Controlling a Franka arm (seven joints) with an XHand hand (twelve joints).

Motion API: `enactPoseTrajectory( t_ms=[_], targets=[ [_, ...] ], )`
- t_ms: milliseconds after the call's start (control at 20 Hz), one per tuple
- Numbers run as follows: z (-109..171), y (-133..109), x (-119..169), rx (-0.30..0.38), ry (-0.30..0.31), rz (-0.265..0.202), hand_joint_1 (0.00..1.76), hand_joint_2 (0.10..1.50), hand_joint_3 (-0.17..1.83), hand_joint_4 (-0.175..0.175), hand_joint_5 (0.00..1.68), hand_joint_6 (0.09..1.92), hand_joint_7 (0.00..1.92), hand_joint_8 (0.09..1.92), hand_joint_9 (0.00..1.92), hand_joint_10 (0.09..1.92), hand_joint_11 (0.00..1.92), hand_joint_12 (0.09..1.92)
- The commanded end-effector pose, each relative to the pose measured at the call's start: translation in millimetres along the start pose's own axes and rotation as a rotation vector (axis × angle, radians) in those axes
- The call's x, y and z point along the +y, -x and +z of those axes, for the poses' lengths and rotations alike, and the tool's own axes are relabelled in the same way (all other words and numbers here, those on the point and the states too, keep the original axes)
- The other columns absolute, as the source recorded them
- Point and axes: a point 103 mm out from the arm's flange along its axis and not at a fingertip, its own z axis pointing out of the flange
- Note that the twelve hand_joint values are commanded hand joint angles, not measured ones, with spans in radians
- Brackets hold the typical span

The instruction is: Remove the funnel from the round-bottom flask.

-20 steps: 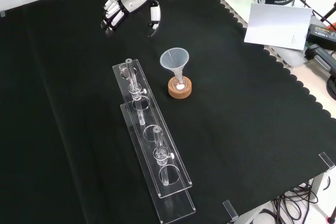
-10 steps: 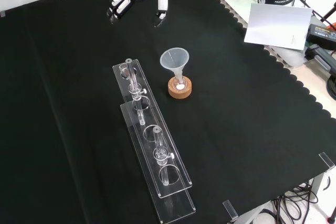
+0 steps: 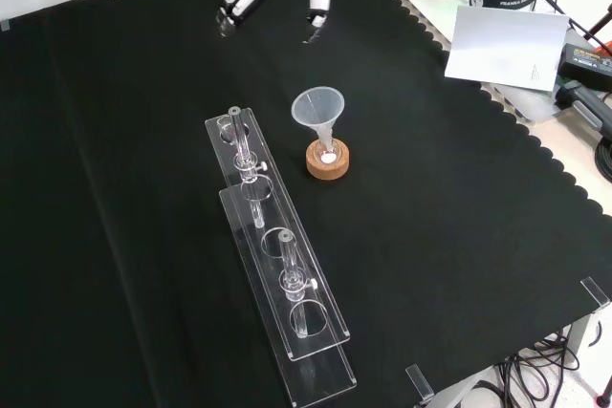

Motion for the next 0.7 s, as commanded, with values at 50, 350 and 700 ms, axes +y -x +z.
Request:
enactPoseTrajectory(
  t_ms=[50, 350, 700],
  targets=[
    [5.0, -44.1, -23.0, 0.058, -0.097, -0.087, 0.58, 0.6, 0.44, 0.027, 0.1, 0.09, 0.04, 0.61, 0.32, 0.71, 0.36, 1.42],
    [13.7, -66.2, -21.6, 0.061, -0.114, -0.128, 0.57, 0.61, 0.38, 0.03, 0.1, 0.09, 0.01, 0.62, 0.28, 0.76, 0.37, 1.44],
    [30.1, -82.0, -16.5, 0.05, -0.145, -0.15, 0.57, 0.61, 0.37, 0.031, 0.12, 0.09, 0.01, 0.63, 0.28, 0.76, 0.37, 1.44]
  ],
)
